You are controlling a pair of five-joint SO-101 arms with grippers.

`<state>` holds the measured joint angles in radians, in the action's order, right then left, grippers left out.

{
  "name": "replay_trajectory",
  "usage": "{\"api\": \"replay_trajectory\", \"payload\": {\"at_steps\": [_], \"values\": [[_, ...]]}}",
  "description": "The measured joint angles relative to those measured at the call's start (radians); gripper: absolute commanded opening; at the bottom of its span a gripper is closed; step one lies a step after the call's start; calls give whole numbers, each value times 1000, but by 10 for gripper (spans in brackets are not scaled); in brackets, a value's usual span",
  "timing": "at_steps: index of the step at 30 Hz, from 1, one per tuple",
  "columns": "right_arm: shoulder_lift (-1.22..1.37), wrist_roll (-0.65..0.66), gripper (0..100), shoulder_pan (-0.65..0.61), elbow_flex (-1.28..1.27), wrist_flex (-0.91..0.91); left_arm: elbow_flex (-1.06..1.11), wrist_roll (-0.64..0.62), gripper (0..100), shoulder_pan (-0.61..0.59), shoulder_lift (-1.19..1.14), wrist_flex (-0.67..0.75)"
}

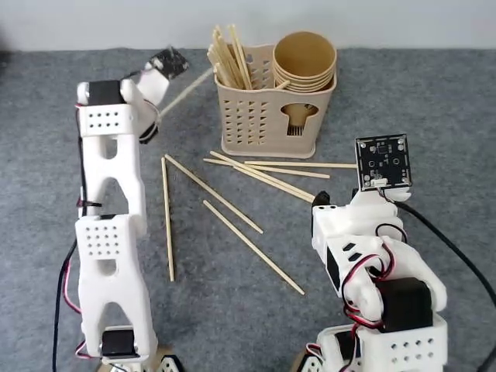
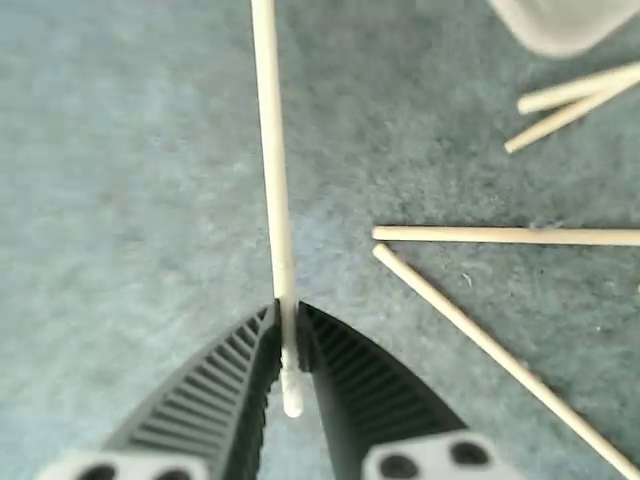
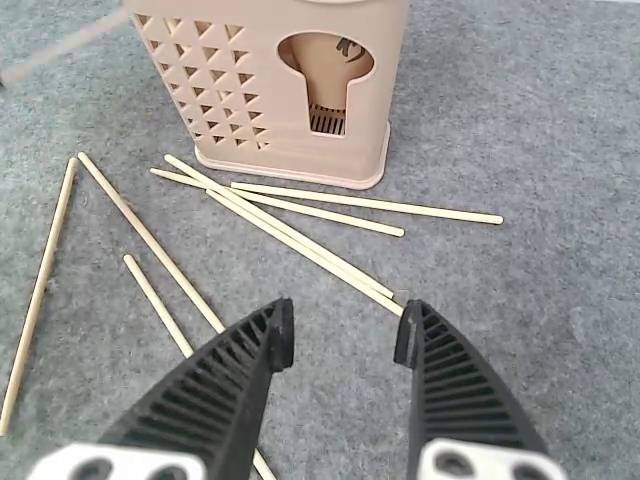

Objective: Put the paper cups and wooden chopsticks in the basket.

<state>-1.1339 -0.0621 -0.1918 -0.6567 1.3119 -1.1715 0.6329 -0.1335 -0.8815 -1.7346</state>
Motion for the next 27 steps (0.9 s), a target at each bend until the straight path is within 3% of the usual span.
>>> {"api": "replay_trajectory", "payload": {"at_steps": [9,21,27], "values": [[0,0,186,0,0,0,190,-69,12,-6,361,0],[0,0,186,0,0,0,410,-282,12,23,686,18],[0,0,186,0,0,0,583,-305,12,61,870,44]]}}
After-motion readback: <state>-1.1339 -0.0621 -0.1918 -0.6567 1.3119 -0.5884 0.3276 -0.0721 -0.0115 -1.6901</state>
